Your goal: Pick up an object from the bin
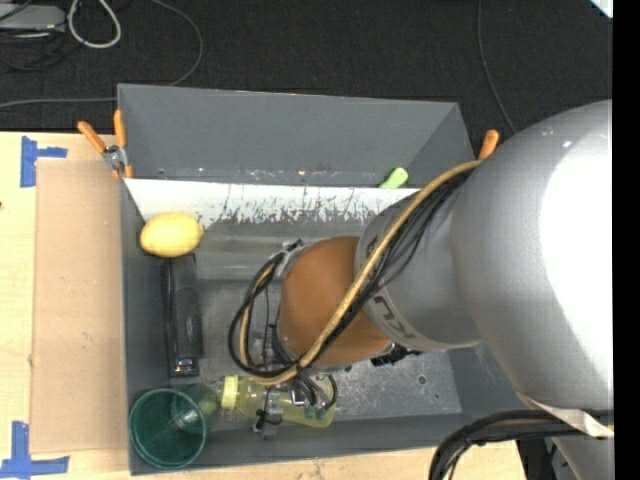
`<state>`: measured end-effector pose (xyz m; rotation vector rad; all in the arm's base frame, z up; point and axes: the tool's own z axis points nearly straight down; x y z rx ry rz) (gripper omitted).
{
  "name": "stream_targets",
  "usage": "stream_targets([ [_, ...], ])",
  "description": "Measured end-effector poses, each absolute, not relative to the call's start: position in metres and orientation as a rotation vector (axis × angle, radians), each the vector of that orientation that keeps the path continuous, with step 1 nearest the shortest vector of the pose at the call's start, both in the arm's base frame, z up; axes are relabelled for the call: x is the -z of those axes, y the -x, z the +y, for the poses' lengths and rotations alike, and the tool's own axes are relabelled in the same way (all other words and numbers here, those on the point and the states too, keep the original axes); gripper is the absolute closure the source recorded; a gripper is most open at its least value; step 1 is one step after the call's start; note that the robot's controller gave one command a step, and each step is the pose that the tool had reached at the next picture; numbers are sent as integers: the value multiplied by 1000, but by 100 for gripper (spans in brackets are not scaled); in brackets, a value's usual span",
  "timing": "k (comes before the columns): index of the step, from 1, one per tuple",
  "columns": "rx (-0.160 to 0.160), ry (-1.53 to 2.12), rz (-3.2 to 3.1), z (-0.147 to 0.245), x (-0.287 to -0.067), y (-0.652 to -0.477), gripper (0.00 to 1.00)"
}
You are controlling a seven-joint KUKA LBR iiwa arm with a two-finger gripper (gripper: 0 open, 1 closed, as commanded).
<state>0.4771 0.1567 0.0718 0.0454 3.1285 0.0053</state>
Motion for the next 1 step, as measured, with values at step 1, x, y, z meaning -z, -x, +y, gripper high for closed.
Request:
stream_targets([
  [1, -8, -67, 3123, 158, -72, -476, 0],
])
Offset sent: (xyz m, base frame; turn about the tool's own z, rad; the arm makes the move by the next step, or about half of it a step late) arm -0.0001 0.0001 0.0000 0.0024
